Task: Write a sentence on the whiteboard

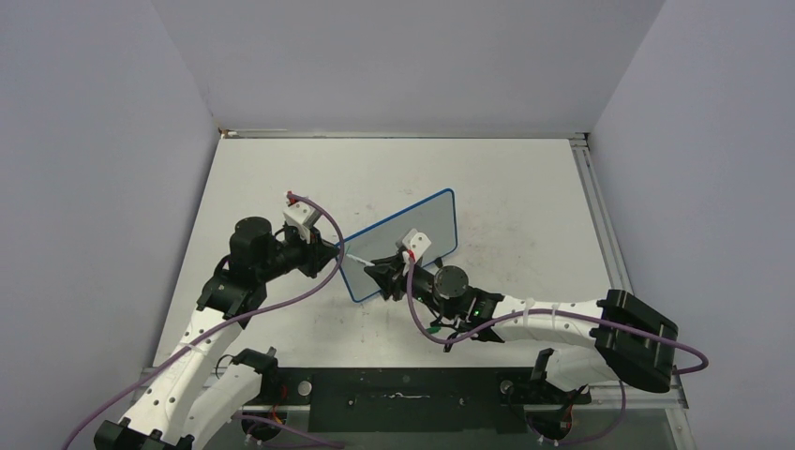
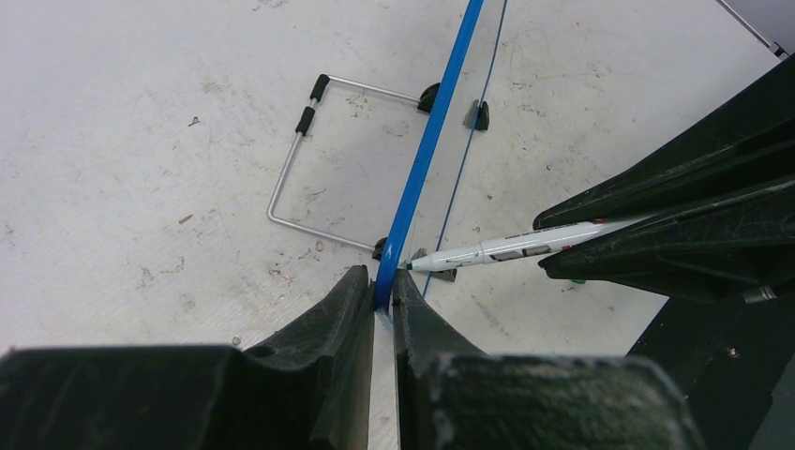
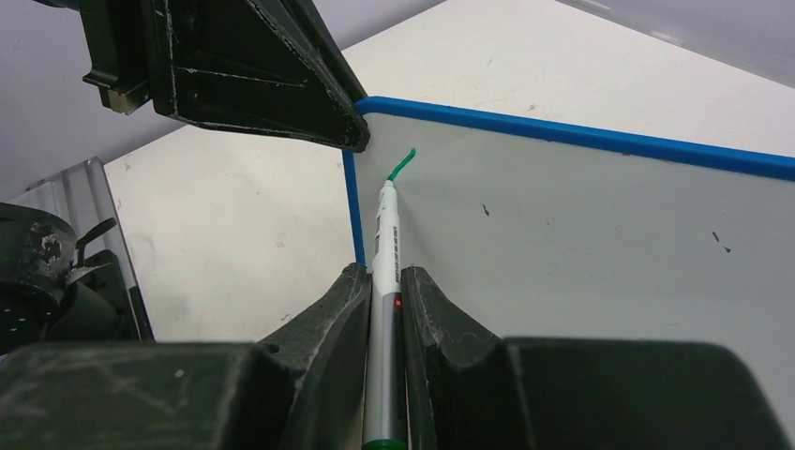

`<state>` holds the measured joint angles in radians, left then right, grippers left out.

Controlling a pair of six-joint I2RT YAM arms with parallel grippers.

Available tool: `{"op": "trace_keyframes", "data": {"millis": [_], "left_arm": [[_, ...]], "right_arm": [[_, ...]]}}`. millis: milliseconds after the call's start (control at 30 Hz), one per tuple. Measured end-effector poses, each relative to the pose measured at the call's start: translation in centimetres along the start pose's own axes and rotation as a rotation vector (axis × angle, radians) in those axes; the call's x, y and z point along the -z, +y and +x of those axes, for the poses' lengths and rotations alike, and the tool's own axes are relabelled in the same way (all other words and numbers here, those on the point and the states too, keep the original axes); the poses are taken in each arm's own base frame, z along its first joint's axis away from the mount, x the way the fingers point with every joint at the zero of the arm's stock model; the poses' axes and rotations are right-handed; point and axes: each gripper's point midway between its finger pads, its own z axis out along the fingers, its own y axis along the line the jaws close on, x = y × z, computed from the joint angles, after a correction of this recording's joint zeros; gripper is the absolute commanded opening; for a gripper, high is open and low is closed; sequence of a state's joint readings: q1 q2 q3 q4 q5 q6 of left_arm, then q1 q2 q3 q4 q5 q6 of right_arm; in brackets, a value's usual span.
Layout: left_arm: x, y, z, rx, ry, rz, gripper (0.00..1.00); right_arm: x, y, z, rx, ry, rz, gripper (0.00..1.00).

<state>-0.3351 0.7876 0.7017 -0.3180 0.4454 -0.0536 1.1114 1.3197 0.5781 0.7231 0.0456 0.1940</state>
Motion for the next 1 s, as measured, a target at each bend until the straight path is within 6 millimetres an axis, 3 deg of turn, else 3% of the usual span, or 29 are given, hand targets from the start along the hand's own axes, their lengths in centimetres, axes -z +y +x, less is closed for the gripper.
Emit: {"op": "trace_keyframes", "data": {"millis": [533, 767, 1000], "left_arm": [[0.0, -0.1, 0.0, -0.009, -0.001, 0.002, 0.00], [0.0, 0.0, 0.0, -0.008, -0.001, 0.000, 0.00], [0.0, -0.1, 0.0, -0.009, -0.001, 0.002, 0.00]], "right_arm": [[1.2, -1.5, 0.9, 0.006, 0.020, 0.083, 0.05], [1.1, -1.3, 1.1, 0.007, 0.024, 0.077, 0.05], [0.9, -0.2, 2.9, 0.017, 0.070, 0.050, 0.05]]}}
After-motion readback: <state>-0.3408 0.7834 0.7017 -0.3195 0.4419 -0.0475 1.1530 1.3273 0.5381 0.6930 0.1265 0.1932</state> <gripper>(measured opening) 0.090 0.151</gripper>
